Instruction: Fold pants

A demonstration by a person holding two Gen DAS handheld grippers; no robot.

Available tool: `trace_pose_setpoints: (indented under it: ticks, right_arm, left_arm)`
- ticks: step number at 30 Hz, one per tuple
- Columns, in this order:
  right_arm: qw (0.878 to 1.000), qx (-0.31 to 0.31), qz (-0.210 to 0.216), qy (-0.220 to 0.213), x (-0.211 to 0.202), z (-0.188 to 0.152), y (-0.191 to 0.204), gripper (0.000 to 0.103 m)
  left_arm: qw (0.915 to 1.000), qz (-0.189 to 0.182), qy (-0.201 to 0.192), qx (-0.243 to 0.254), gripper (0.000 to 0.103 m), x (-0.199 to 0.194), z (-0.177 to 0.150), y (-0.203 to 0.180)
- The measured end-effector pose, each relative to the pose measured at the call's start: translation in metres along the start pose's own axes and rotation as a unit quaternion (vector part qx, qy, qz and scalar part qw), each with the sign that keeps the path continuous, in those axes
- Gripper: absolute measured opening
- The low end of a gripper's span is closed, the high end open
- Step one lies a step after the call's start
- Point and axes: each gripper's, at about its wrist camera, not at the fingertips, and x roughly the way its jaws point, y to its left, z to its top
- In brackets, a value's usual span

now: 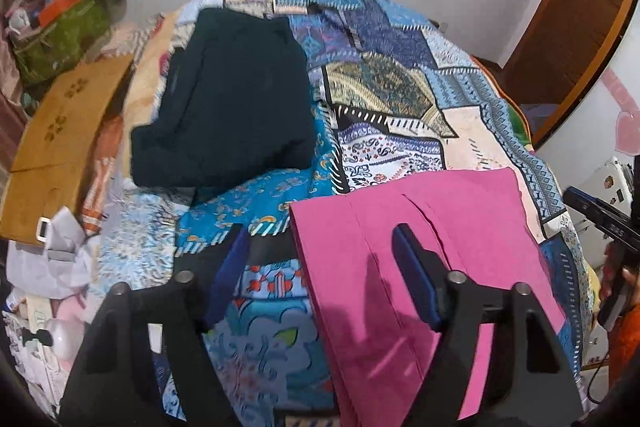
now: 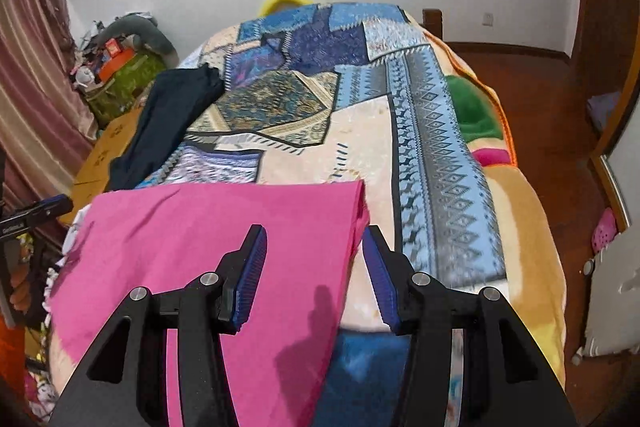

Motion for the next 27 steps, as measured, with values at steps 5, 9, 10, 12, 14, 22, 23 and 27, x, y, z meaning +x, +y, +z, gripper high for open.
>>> trace_pose_setpoints:
  ticks: [5, 9, 10, 12, 14, 22, 23, 27]
  right_arm:
    - [0.999, 0.007, -0.007, 0.032, 0.043, 0.016, -0.016, 0.046]
    - [0.999, 0.004, -0.025, 0.045, 0.067, 0.023, -0.022, 0.046]
    - [0.998, 0.001, -0.03, 0.048, 0.074, 0.024, -0.022, 0.046]
    - [0.998, -0.004, -0.029, 0.057, 0.084, 0.025, -0.021, 0.041]
    - [0.998, -0.014, -0.027, 0.061, 0.091, 0.024, -0.019, 0.035]
    - [0.994, -0.063, -0.053, 0.075, 0.111, 0.017, -0.01, 0.006]
    - [0.994, -0.065, -0.054, 0.076, 0.112, 0.017, -0.01, 0.006]
    - [0.991, -0.079, -0.066, 0.081, 0.117, 0.015, -0.006, 0.005]
  left_arm:
    - [0.9987, -0.022, 0.041, -0.023, 0.058, 0.033, 0.004, 0.008]
    - [0.9966, -0.036, 0.059, -0.046, 0.053, 0.049, 0.003, 0.016]
    - [0.9959, -0.045, 0.061, -0.05, 0.047, 0.052, 0.004, 0.017]
    - [0.995, -0.056, 0.063, -0.054, 0.043, 0.053, 0.004, 0.017]
    - [0.9954, -0.056, 0.06, -0.05, 0.038, 0.053, 0.004, 0.015]
    - [0.9963, -0.061, 0.047, -0.039, 0.003, 0.045, 0.001, 0.018]
    - [0.9973, -0.05, 0.041, -0.033, 0.003, 0.043, 0.0, 0.018]
    - [0.9994, -0.004, 0.028, -0.02, 0.004, 0.044, -0.007, 0.017]
